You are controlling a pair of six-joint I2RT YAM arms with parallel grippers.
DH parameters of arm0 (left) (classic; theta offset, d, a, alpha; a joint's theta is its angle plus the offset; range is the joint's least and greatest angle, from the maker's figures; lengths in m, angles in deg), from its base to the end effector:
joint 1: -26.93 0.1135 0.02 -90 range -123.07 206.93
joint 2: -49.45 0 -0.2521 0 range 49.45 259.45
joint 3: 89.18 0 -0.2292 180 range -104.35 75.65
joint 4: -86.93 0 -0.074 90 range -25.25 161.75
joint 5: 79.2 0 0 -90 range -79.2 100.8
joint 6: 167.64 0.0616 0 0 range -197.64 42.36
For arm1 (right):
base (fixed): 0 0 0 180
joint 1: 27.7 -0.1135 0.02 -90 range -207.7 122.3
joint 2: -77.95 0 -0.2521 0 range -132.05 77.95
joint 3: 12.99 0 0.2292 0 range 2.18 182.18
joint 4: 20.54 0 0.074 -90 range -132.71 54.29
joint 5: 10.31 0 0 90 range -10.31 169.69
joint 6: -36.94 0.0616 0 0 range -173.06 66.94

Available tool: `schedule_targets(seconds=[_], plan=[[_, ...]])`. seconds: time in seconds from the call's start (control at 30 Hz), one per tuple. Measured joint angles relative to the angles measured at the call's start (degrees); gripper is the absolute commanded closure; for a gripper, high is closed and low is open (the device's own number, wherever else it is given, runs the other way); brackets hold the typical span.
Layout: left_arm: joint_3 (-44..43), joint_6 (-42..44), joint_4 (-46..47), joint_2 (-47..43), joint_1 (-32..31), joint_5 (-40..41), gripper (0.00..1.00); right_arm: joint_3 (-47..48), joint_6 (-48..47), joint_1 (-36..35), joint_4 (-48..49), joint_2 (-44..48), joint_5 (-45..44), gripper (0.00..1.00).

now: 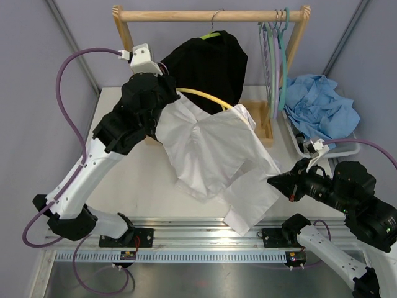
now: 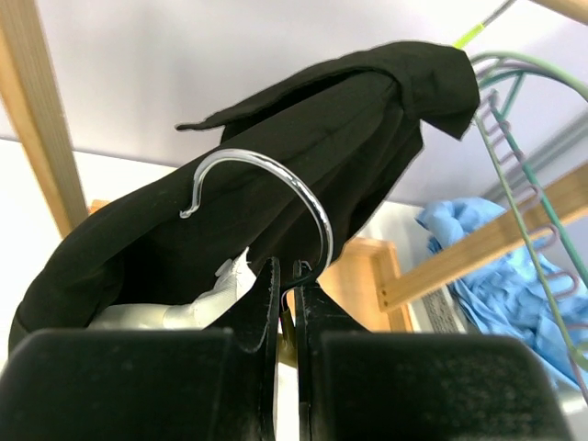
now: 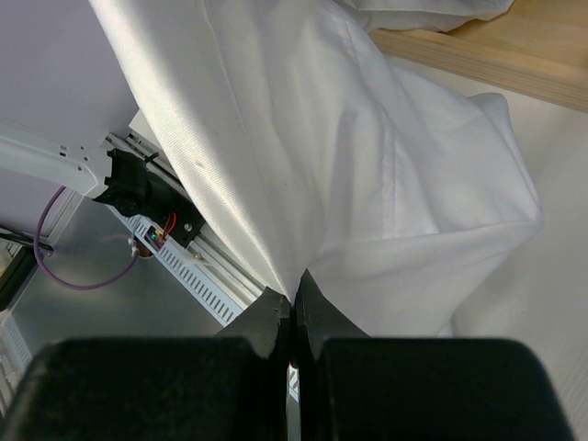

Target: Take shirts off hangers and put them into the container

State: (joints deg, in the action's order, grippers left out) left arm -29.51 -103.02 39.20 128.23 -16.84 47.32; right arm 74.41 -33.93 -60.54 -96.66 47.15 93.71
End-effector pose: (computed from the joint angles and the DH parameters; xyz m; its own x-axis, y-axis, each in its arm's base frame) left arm 0.2169 -0.1570 0.4995 -0.1254 -0.3569 -0.9257 0.0830 0.9260 -0.3682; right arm 0.0387 0.0427 0.3892 -0.5005 0.0554 -0.8639 -0.5863 0.7125 0.3854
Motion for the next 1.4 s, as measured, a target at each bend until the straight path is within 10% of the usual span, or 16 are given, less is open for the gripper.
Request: schedule_targets(seconds=[0.03,0.13,0.27,1.4], plan=[[0.6,-0.4,0.0,-0.4,0.3,-1.3,1.0,0.0,0.0,0.0,-0.2,0.0,0.1,1.0],[5.2,-1.3,1.5,-2.5,0.5,-2.0,1.0,0.1,-0.1,0.0,-2.2,0.0,0.4,0.47],[12.7,-1.6,3.9,-5.6,-1.0,0.9,1.0,1.0,-0.9,0.0,-7.0,0.6,1.1,0.28],[15.5,-10.9,-1.9,2.0,-16.2,1.8,1.0,-0.3,-1.6,0.0,-1.9,-2.6,5.4,0.57]])
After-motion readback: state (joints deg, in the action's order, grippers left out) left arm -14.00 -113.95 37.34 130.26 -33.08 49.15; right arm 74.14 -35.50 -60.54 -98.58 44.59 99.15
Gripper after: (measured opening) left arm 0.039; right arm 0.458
